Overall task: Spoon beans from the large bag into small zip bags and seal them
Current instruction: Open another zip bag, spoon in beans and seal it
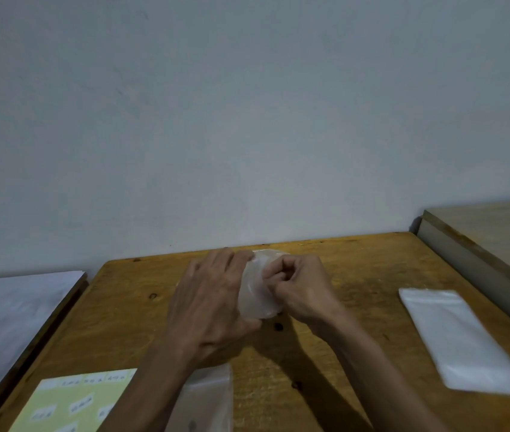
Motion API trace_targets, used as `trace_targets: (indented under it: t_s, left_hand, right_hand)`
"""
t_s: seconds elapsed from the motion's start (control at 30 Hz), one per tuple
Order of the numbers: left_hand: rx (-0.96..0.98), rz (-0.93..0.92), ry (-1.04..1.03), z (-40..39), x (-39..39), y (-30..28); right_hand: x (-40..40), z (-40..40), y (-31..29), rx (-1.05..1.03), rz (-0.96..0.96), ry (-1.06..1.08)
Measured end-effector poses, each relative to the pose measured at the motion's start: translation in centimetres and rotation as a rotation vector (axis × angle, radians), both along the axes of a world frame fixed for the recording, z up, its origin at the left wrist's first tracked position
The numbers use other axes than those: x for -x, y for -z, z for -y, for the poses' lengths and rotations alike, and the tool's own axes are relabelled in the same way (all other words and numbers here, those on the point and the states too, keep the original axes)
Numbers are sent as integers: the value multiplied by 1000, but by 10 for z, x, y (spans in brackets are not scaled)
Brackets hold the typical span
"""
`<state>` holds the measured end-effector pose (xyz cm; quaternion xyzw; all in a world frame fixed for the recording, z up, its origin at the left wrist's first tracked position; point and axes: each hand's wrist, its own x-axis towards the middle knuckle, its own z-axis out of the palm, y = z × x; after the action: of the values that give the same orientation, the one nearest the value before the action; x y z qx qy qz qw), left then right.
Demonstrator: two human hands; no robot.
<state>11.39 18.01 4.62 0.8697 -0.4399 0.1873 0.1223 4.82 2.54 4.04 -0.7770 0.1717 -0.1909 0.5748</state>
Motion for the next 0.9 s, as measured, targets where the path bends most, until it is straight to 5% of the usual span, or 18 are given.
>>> trace_targets:
  t_s: [0.17, 0.27, 0.43, 0.7, 0.9]
  left_hand:
    - [61, -241, -104, -13, -17, 5]
    - [36, -371, -181, -16, -25, 11]
    - [38, -506, -158, -8, -29, 28]
    - [37, -634, -115, 1, -36, 28]
    - [56, -633, -130, 0, -32, 30]
  right_hand:
    - [10, 34, 8, 283, -64, 292]
    - [19, 54, 21, 500, -277, 352]
    - [19, 46, 34, 135, -318, 238]
    - [3, 30, 33, -423, 35, 284]
    - [4, 22, 44, 314, 83, 232]
